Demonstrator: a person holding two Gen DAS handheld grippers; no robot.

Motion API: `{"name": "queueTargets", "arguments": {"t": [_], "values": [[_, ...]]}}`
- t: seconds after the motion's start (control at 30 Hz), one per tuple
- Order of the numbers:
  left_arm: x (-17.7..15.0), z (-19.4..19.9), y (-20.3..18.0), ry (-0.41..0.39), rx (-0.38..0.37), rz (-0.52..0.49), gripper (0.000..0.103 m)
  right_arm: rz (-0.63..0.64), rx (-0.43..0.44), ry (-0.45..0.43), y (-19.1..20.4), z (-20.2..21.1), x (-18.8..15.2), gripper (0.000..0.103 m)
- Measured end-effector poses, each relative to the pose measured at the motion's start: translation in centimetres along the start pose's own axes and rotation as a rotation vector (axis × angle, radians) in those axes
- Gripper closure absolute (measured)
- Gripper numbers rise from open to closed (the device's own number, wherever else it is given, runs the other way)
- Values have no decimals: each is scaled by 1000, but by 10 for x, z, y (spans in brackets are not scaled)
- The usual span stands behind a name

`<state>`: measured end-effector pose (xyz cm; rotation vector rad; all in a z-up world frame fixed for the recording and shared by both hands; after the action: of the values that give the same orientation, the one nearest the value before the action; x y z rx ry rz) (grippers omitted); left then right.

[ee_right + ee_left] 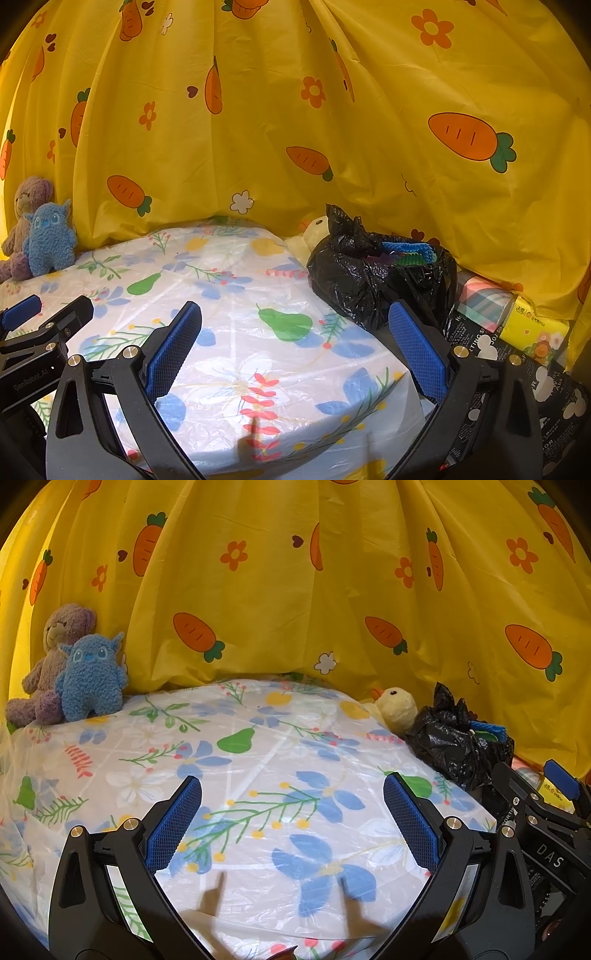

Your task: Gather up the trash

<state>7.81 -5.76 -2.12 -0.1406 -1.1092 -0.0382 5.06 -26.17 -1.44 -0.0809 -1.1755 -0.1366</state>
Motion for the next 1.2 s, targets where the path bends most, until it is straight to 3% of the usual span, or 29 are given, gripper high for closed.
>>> {"name": "queueTargets", "arguments": {"t": [1.2], "values": [[-3, 1, 4, -1, 6, 9, 6, 0, 2, 4, 3, -1, -3, 6]]}}
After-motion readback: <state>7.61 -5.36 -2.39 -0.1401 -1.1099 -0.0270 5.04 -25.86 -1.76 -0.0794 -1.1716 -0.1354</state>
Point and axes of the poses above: each gripper's, at about its wrist camera, not at the fingertips, and z roughly against the way its jaws point, y to its left, x to its top, the point moved 8 cm from there along -z, roughly the way its jaws point, and after that the axes turned 2 degrees about y, right-handed, at the moved point
